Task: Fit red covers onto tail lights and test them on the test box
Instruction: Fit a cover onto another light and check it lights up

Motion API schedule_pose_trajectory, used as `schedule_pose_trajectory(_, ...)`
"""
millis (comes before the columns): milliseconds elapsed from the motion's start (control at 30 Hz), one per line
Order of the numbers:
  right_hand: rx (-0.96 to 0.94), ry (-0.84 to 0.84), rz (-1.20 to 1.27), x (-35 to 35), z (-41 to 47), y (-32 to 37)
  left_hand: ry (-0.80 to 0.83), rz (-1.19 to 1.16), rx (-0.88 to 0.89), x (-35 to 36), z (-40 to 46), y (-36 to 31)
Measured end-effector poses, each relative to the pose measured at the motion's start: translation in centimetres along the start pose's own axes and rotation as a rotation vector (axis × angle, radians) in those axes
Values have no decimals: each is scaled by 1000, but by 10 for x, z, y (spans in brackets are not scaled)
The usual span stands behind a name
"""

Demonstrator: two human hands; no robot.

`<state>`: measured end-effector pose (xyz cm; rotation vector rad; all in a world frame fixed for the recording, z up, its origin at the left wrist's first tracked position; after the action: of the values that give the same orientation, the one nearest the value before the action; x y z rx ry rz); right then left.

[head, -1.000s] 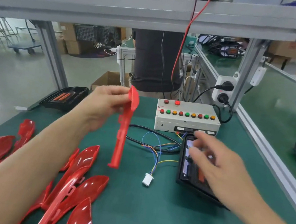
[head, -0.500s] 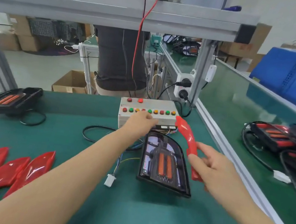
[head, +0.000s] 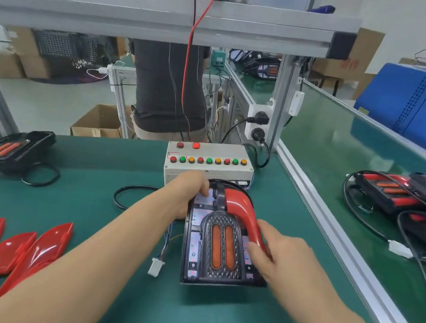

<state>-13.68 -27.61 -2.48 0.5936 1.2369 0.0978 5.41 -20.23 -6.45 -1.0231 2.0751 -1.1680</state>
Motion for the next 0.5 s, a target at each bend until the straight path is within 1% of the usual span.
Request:
schedule_pose_trajectory(100, -45, -12, 28, 3, 1, 12, 176, -210, 3, 6, -12, 0)
schedule_pose_trajectory(167, -83, -25, 65, 5, 1, 19, 239, -234, 42, 7, -15, -2)
schedule_pose_trajectory(267, -111, -50, 95, 5, 0, 25, 229, -182, 126, 2, -13, -2)
schedule_pose_trajectory(367, -108, -51, 38, 5, -2, 25, 227, -166, 175, -2, -13, -3)
schedule_pose_trajectory(500, -89, -33, 13, 5, -3, 25, 208, -193, 173, -6, -13, 0)
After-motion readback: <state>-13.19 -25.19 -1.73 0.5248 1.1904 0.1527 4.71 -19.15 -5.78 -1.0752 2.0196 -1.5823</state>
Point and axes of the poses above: each hand's wrist, its own z-axis towards the middle knuckle, its own x-axis out of the palm, y = z × x, the point moved 8 cm from there along z, towards the middle knuckle, and after that the axes turned 2 degrees about -x, right-handed, at the moved point
